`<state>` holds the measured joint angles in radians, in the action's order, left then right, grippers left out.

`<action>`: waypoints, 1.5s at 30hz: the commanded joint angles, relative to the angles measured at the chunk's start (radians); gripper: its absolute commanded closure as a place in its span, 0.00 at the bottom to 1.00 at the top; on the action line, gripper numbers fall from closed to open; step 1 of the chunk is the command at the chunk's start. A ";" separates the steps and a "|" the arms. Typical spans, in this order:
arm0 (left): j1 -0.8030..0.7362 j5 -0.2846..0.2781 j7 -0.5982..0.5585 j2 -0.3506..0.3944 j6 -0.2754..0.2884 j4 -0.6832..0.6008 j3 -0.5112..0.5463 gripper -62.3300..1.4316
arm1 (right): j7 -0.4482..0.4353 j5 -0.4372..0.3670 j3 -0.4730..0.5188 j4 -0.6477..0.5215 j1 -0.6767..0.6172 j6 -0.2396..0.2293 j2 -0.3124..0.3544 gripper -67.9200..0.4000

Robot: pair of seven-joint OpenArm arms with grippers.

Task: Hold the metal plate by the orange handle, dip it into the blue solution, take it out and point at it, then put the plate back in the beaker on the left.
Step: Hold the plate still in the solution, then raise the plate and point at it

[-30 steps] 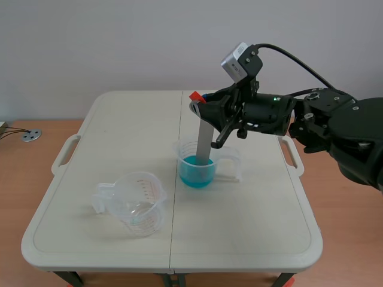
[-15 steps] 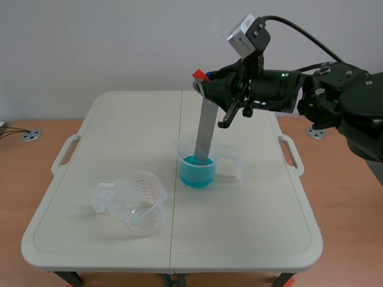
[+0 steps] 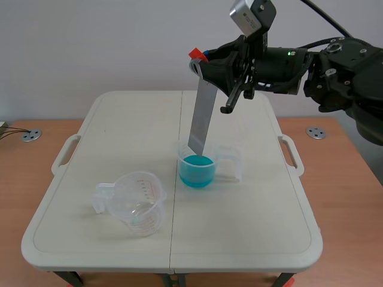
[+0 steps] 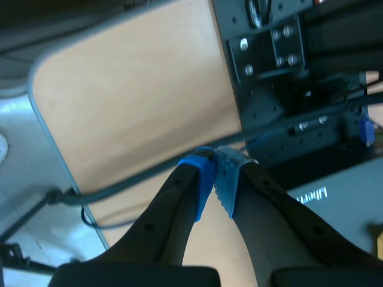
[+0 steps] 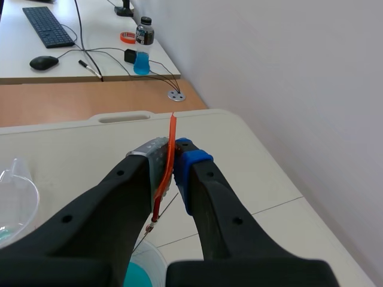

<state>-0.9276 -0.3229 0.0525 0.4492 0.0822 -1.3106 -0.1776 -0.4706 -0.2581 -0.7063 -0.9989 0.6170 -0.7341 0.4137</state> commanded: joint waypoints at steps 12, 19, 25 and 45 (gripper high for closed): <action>0.170 -0.007 -0.006 0.181 0.003 -0.012 0.173 0.93 | -0.018 -0.018 0.014 -0.053 0.067 -0.011 0.016 0.98; 0.310 -0.014 -0.006 0.285 0.002 -0.012 0.248 0.93 | -0.019 -0.029 0.014 -0.098 0.067 -0.011 0.038 0.98; 0.450 -0.027 -0.007 0.340 0.004 -0.012 0.250 0.93 | -0.018 -0.045 0.014 -0.154 0.067 -0.011 0.063 0.98; 0.951 -0.050 -0.008 0.272 0.299 -0.011 -0.085 0.93 | 0.009 -0.090 0.014 -0.216 0.067 -0.011 0.079 0.98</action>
<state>0.0097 -0.3679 0.0540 0.7303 0.3824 -1.3106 -0.2733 -0.4503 -0.3294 -0.7063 -1.1919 0.6533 -0.7399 0.4881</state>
